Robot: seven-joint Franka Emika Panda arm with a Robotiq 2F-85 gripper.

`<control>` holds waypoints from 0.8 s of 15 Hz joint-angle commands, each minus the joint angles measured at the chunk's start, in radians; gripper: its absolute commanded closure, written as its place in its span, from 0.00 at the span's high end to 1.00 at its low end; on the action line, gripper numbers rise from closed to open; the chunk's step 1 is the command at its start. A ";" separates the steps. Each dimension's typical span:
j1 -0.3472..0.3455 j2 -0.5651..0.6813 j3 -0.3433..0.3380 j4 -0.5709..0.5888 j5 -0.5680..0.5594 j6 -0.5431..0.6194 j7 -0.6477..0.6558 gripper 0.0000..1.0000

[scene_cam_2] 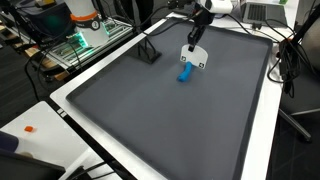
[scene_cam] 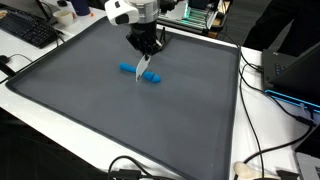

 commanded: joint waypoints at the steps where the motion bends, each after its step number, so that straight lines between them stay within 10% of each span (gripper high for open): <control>1: -0.007 -0.052 0.005 -0.033 0.016 -0.030 -0.019 0.01; 12: -0.003 -0.080 0.004 0.000 -0.001 -0.057 -0.001 0.04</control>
